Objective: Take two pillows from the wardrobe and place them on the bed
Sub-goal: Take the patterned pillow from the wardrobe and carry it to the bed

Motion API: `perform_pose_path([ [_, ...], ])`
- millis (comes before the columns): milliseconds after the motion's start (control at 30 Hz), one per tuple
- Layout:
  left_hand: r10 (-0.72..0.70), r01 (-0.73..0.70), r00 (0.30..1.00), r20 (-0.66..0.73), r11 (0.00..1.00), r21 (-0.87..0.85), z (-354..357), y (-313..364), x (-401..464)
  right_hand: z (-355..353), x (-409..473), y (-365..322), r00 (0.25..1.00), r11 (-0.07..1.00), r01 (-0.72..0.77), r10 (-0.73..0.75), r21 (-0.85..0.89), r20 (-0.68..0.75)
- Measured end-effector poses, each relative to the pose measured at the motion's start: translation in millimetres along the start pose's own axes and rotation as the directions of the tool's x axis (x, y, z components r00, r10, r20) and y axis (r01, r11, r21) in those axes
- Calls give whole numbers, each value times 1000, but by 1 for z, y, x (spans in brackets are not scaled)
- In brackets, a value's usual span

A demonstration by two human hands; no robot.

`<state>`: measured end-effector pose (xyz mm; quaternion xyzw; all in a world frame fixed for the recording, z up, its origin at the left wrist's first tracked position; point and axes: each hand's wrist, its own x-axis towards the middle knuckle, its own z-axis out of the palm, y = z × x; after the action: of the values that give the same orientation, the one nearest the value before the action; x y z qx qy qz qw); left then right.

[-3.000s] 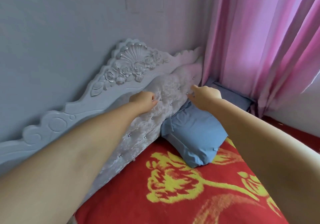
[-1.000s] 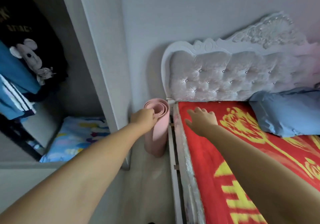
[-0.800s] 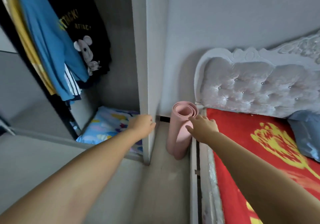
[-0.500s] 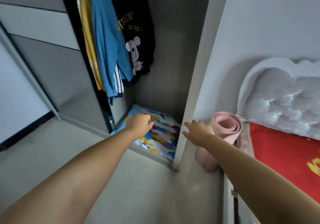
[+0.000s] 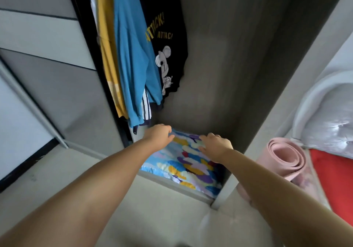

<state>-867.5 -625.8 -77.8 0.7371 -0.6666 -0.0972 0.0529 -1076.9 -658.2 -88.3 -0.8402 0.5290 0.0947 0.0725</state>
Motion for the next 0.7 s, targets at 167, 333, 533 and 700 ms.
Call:
perform_pose_path([
  [167,42,-42,999,1,999,-21,10,-5,90,-13,89,27,999,999,-41,41,21,-6],
  [333,39,-40,999,-16,998,-53,-2,-18,182,-36,174,48,995,998,-63,62,12,76],
  [533,82,-78,993,90,996,-50,15,-32,269,-41,251,64,989,995,-94,91,22,120],
  [700,202,-197,956,215,979,-42,62,-34,342,1,306,89,969,975,-208,194,79,153],
])
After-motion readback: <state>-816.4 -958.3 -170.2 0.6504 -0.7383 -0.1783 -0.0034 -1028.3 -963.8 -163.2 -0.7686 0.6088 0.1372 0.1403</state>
